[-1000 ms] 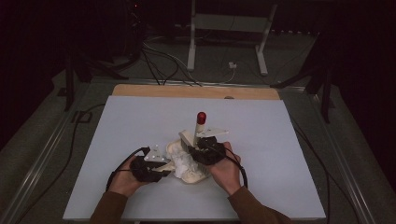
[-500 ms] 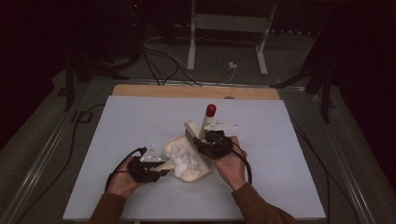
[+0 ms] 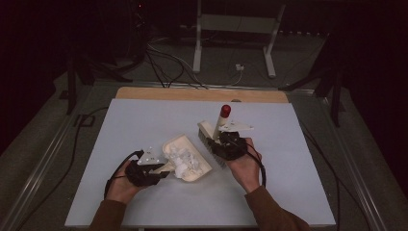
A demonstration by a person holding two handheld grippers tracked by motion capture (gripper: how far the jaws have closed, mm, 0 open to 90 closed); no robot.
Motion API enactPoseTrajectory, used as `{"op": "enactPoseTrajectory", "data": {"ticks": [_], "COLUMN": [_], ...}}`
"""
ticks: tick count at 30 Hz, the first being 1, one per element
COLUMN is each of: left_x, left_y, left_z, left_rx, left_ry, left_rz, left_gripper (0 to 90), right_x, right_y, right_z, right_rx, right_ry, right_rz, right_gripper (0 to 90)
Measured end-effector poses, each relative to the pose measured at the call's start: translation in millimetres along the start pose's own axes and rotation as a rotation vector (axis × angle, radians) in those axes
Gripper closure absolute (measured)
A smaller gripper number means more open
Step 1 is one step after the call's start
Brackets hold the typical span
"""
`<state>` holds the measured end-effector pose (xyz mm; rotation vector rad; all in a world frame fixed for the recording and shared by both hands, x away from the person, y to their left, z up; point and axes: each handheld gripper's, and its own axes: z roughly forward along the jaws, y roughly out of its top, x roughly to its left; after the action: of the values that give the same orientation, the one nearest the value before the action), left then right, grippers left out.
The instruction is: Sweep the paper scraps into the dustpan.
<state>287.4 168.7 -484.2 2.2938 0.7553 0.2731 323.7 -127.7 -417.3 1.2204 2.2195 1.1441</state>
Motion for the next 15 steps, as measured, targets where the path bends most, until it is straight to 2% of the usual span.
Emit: {"op": "enactPoseTrajectory", "data": {"ticks": [5, 11, 15], "left_x": [3.9, 10.1, 12.9], "left_y": [-3.9, -9.1, -11.4], "left_z": [-5.2, -12.3, -15.0], "left_rx": [-0.019, -0.038, -0.049], "left_ry": [0.038, 0.091, 0.138], "left_rz": [-0.027, -0.076, -0.101], "left_gripper": [66.5, 66.6, 66.5], "right_x": [-15.3, -39.6, -50.8], "right_y": [-7.8, -22.4, -31.5], "right_z": [-0.1, -1.5, -3.9], "right_rx": [0.010, 0.020, 0.040], "right_ry": [-0.006, 0.038, 0.037], "right_rz": [-0.023, -0.045, -0.082], "right_gripper": [67.2, 67.2, 67.2]}}
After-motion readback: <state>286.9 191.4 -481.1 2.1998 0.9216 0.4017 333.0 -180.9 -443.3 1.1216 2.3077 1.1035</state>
